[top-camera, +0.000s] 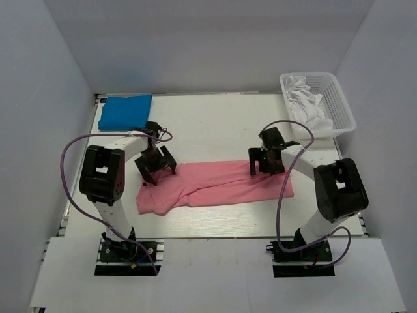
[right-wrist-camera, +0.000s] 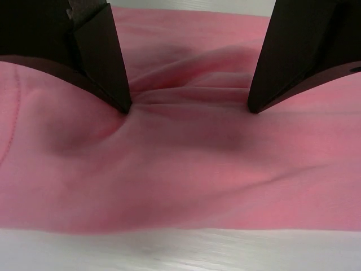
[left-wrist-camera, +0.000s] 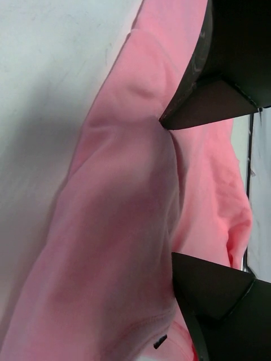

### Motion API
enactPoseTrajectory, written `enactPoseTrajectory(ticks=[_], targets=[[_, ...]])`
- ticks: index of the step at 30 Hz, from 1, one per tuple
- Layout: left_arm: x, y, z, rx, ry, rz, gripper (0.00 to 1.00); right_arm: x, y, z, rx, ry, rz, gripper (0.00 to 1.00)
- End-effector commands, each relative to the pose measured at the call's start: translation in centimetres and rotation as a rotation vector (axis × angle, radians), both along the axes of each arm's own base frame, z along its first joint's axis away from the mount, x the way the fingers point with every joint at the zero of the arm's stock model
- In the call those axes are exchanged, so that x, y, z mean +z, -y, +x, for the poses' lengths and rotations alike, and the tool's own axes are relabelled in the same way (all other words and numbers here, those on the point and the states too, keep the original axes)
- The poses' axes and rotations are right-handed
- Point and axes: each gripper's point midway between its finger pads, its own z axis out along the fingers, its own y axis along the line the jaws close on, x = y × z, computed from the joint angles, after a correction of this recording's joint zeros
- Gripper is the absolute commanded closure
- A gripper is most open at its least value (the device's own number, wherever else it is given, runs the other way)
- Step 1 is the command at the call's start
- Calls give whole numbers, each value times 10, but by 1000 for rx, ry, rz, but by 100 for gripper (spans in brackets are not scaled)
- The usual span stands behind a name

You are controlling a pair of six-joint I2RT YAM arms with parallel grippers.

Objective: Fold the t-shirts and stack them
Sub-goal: Rotate the tshirt 90 degrees

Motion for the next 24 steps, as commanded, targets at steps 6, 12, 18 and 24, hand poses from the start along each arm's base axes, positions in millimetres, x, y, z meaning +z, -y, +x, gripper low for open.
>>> enactPoseTrajectory(ticks=[6, 12, 18, 24], targets=[[-13, -27, 36, 10, 82, 150, 0, 10, 100, -49, -412, -64, -259, 10], [-16, -23, 59, 11, 91, 148, 0, 48, 126, -47, -507, 69, -256, 10], [-2, 4, 125, -136, 230, 117, 0, 92, 31, 3, -104, 225, 193, 10], [-5, 50, 212, -181, 356, -44, 0, 70, -17, 24, 23, 242, 354, 10]])
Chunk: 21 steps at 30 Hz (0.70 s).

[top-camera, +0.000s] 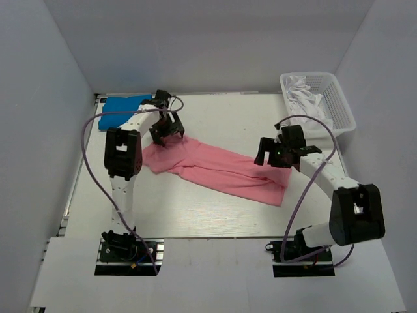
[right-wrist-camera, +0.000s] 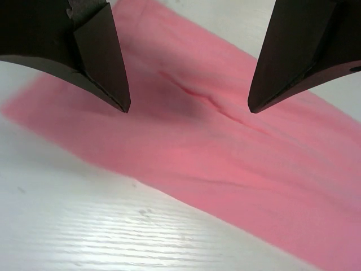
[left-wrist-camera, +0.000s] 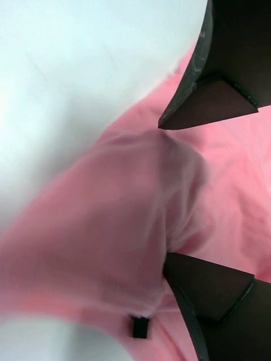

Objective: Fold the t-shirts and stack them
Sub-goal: Rotate the tshirt 90 degrees

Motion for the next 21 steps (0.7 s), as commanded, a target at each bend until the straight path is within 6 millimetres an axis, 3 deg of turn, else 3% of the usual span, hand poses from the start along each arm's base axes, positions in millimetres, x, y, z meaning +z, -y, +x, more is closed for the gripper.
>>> enactPoseTrajectory(ticks=[1, 4, 5, 7, 8, 10, 11, 13, 14, 15, 16, 18, 21], targets=[[-17, 43, 67, -89, 130, -122, 0, -27, -34, 10, 149, -13, 69, 10], [-22, 73, 102, -149, 187, -178, 0, -58, -41, -14, 192, -162, 28, 10], [-11, 85, 120, -169, 255, -225, 0, -65, -48, -28, 238, -192, 36, 10], [-20, 110, 125, -198, 281, -306, 0, -63, -64, -51, 276, -212, 85, 10], [-14, 118, 141, -200, 353, -342, 0, -61, -75, -69, 324, -243, 111, 10], [-10, 145, 148, -223, 404, -410, 0, -61, -85, -89, 382, -283, 98, 10], [-21, 152, 151, -194, 397, -456, 0, -64, -86, -115, 439, -359, 73, 10], [-1, 181, 172, -214, 504, -583, 0, -56, -103, -148, 561, -437, 128, 10], [-5, 193, 175, -166, 489, -629, 0, -54, -102, -179, 625, -533, 124, 10], [-39, 196, 176, -136, 459, -652, 0, -53, -103, -193, 656, -562, 126, 10], [-42, 202, 178, -126, 459, -700, 0, -49, -105, -207, 701, -580, 111, 10], [-50, 211, 179, -66, 447, -758, 0, -44, -110, -217, 776, -550, 62, 10], [-48, 223, 184, -42, 496, -753, 0, -31, -133, -209, 885, -474, 72, 10]])
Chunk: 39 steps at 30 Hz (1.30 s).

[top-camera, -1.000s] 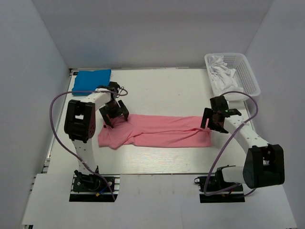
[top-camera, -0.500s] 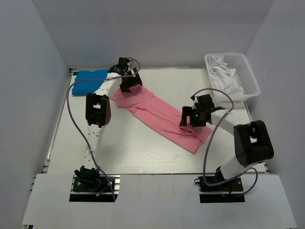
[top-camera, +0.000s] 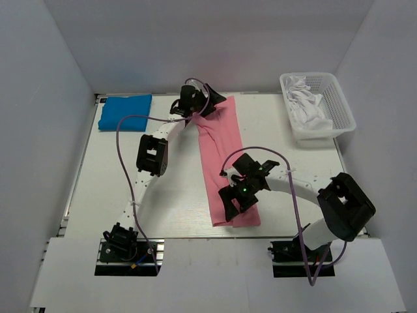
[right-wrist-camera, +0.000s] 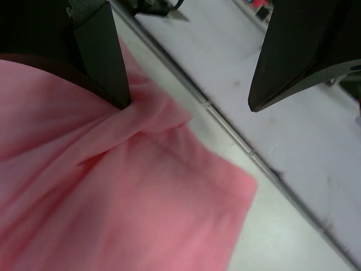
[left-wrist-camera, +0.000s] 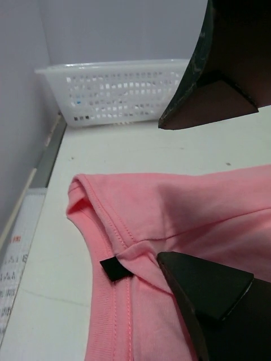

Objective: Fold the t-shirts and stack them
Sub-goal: Rotate the tshirt 90 degrees

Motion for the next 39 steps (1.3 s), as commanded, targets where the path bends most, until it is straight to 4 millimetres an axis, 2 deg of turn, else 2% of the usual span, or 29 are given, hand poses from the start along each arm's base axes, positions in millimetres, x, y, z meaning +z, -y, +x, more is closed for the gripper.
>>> enactPoseTrajectory(ticks=[1, 2, 3, 4, 5, 6, 8, 12, 13, 15, 16, 19, 21, 22, 23, 25, 26, 27, 28, 29, 30, 32, 33, 34, 35, 36, 37, 38, 39], targets=[[-83, 2, -13, 79, -189, 16, 0, 34, -27, -8, 129, -28, 95, 10], [-75, 1, -9, 96, -168, 14, 0, 38, -38, -9, 152, -30, 123, 10], [-68, -1, -5, 114, -154, 17, 0, 30, -53, -9, 174, -54, 137, 10], [-64, -5, 4, 150, -114, 26, 0, 46, -76, 3, 191, -24, 213, 10], [-59, -6, 9, 166, -89, 20, 0, 51, -90, 0, 216, -33, 252, 10], [-56, -9, 14, 194, -67, 21, 0, 35, -97, -7, 243, -98, 227, 10], [-50, -12, 26, 237, -24, 1, 0, 41, -113, -7, 291, -103, 224, 10], [-50, -22, 42, 331, 42, -28, 0, 42, -117, -11, 331, -78, 202, 10], [-44, -21, 44, 331, 54, -35, 0, 55, -121, -7, 331, -26, 244, 10], [-49, -22, 46, 342, 76, -45, 0, 63, -123, 6, 288, 46, 249, 10], [-44, -22, 48, 342, 92, -55, 0, 77, -126, 15, 276, 126, 275, 10], [-9, -12, 50, 286, 209, -104, 0, 90, -127, 37, 204, 244, 274, 10], [22, -6, 46, 224, 286, -88, 0, 104, -123, 53, 129, 333, 277, 10], [66, -4, 45, 205, 343, -93, 0, 105, -120, 56, 83, 331, 271, 10], [92, -6, 44, 198, 395, -57, 0, 122, -116, 63, 48, 377, 297, 10], [148, -7, 35, 173, 469, -29, 0, 119, -108, 70, -32, 402, 277, 10], [228, -14, 20, 178, 568, -49, 0, 127, -102, 77, -67, 439, 291, 10], [252, -17, 10, 165, 607, -20, 0, 138, -97, 80, -93, 468, 308, 10], [277, -20, -2, 150, 622, -8, 0, 128, -88, 80, -155, 449, 260, 10], [302, -21, -17, 116, 646, 1, 0, 134, -78, 89, -215, 476, 250, 10], [353, -28, -43, 98, 708, 9, 0, 133, -68, 87, -247, 473, 228, 10], [349, -27, -77, -5, 607, 47, 0, 132, -48, 93, -385, 455, 185, 10], [385, -32, -112, -33, 636, 55, 0, 132, -36, 86, -425, 434, 170, 10], [369, -37, -129, -65, 545, 101, 0, 125, -23, 90, -493, 442, 128, 10], [328, -35, -143, -90, 422, 143, 0, 115, -13, 88, -519, 427, 104, 10], [314, -33, -165, -119, 372, 167, 0, 119, -3, 81, -552, 421, 104, 10], [323, -44, -194, -100, 342, 180, 0, 102, 15, 82, -617, 418, 40, 10], [264, -47, -213, -132, 206, 230, 0, 98, 24, 83, -647, 415, 20, 10], [244, -44, -236, -156, 145, 248, 0, 94, 35, 82, -697, 403, -13, 10]])
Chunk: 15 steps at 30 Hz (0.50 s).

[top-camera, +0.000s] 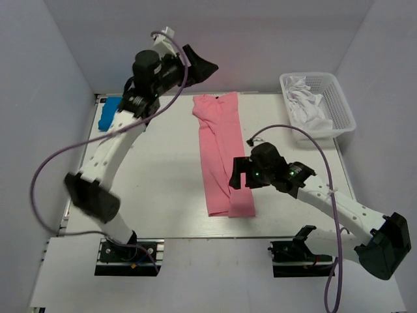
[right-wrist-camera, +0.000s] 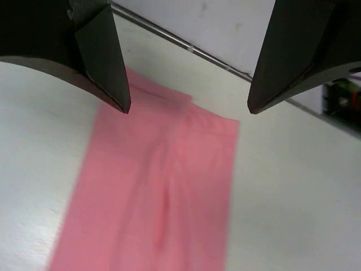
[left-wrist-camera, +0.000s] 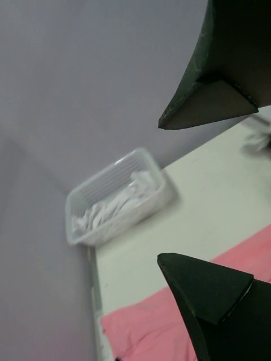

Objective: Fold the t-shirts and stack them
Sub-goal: Rotate the tshirt 90 degrees

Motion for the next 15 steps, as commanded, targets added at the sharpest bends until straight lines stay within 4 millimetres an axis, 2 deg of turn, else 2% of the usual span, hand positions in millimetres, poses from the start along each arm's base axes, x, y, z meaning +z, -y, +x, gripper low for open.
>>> enactPoseTrajectory(ticks=[1, 2, 3, 4, 5, 6, 7, 8, 9, 13, 15], targets=[[-141, 3, -79, -76, -409, 212, 0, -29, 51, -9, -225, -99, -109, 10], [-173, -6, -110, -91, -487, 253, 0, -35, 58, -12, -244, -131, -130, 10], [-190, -1, -133, -123, -533, 286, 0, -39, 63, -14, -264, -156, -133, 10], [-228, -14, -161, -115, -650, 362, 0, -49, 68, -23, -269, -211, -148, 10], [-241, -17, -178, -117, -705, 390, 0, -59, 75, -30, -269, -259, -179, 10], [-247, -10, -204, -163, -744, 404, 0, -70, 81, -34, -276, -297, -206, 10], [-271, -15, -229, -186, -824, 445, 0, -75, 80, -42, -259, -343, -202, 10], [-281, -13, -244, -202, -852, 461, 0, -79, 84, -45, -261, -365, -206, 10], [-296, -7, -276, -268, -911, 486, 0, -84, 84, -50, -255, -398, -198, 10], [-335, -12, -327, -328, -1021, 620, 0, -95, 83, -63, -225, -470, -160, 10], [-346, -6, -340, -370, -1042, 651, 1, -102, 82, -68, -212, -503, -147, 10]])
